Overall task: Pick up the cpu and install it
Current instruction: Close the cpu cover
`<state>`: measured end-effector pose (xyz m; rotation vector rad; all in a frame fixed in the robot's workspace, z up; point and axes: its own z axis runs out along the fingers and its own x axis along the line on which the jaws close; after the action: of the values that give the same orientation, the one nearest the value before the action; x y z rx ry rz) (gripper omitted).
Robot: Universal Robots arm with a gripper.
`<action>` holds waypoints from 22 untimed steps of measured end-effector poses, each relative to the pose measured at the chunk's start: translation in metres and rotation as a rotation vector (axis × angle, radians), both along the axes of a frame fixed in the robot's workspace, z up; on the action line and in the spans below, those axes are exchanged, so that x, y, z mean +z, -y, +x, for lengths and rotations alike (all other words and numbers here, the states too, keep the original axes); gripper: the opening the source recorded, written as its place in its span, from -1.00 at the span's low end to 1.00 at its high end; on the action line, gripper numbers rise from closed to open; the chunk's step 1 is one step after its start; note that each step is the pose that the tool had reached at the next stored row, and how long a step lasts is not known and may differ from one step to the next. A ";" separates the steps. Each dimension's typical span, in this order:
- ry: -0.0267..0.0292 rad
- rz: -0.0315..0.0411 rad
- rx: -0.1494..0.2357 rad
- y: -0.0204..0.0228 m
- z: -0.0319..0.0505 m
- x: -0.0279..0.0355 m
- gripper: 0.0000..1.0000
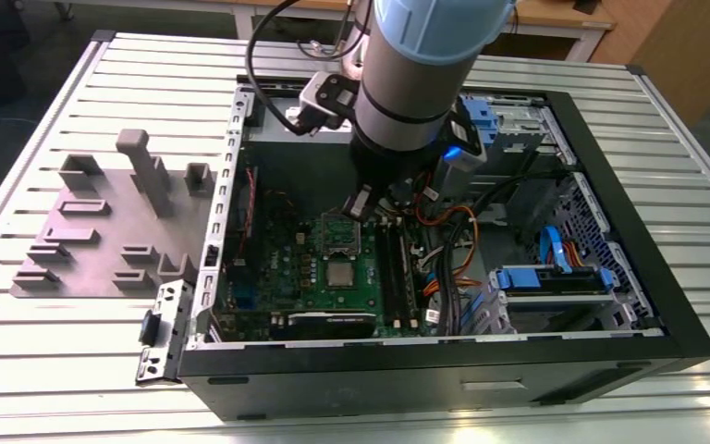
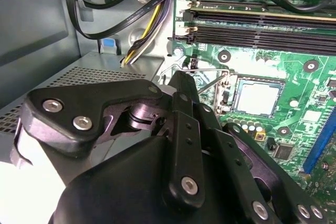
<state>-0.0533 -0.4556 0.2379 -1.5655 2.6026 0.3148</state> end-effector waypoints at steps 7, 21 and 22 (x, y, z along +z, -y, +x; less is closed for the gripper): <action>0.0000 -0.0010 0.001 0.0028 -0.0002 0.0004 -0.79; 0.0000 -0.0022 0.004 0.0078 -0.0003 0.0005 -0.79; 0.0000 -0.0021 0.005 0.0079 -0.0003 0.0005 -0.79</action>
<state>-0.0536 -0.4635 0.2385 -1.5723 2.6006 0.3124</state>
